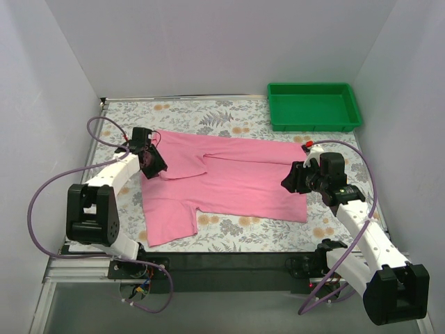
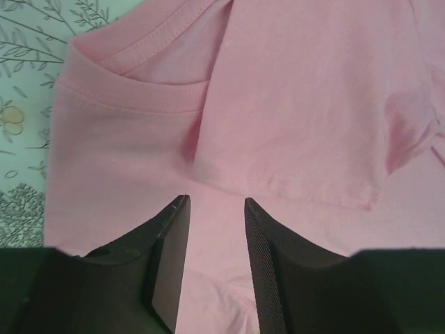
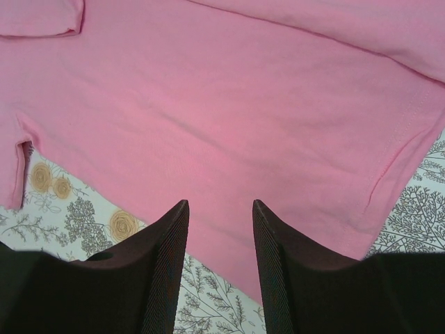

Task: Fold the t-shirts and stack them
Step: Fold the tshirt

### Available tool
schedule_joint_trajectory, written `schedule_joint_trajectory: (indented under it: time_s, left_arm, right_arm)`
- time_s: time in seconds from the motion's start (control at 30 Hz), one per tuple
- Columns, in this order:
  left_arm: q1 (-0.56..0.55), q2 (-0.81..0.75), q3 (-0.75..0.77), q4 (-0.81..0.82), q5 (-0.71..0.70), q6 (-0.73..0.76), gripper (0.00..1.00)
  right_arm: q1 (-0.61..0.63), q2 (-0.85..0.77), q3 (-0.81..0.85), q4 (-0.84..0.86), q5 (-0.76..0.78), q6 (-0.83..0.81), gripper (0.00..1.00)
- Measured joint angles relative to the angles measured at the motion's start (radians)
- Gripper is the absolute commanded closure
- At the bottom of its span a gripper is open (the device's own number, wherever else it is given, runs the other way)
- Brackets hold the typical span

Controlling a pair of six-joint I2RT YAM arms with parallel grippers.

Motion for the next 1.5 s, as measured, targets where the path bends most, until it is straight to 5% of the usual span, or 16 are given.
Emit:
schedule_joint_trajectory:
  time_s: [0.4, 0.6, 0.63, 1.0, 1.23, 1.33, 1.5]
  left_arm:
    - [0.0, 0.11, -0.003, 0.079, 0.013, 0.001, 0.66]
    - [0.0, 0.138, -0.02, 0.091, 0.003, 0.005, 0.88]
    - [0.0, 0.142, -0.021, 0.09, 0.002, 0.005, 0.98]
    - [0.0, 0.134, 0.015, 0.022, -0.045, 0.013, 1.0]
    - [0.0, 0.12, 0.037, -0.034, -0.087, 0.012, 0.71]
    - [0.0, 0.119, 0.038, -0.063, -0.113, 0.009, 0.53]
    - [0.037, 0.088, 0.032, -0.093, -0.152, -0.013, 0.42]
  right_arm:
    - [0.0, -0.007, -0.02, -0.005, 0.0, -0.001, 0.58]
    - [0.0, -0.012, -0.02, -0.005, 0.0, -0.003, 0.58]
    - [0.0, -0.012, -0.02, -0.006, 0.0, -0.004, 0.58]
    - [0.0, -0.011, -0.02, -0.006, 0.0, -0.005, 0.58]
    - [0.0, -0.007, -0.02, -0.009, 0.013, -0.005, 0.57]
    - [0.0, -0.008, -0.02, -0.028, 0.043, 0.003, 0.44]
    - [-0.001, -0.01, -0.017, -0.102, 0.103, 0.027, 0.39]
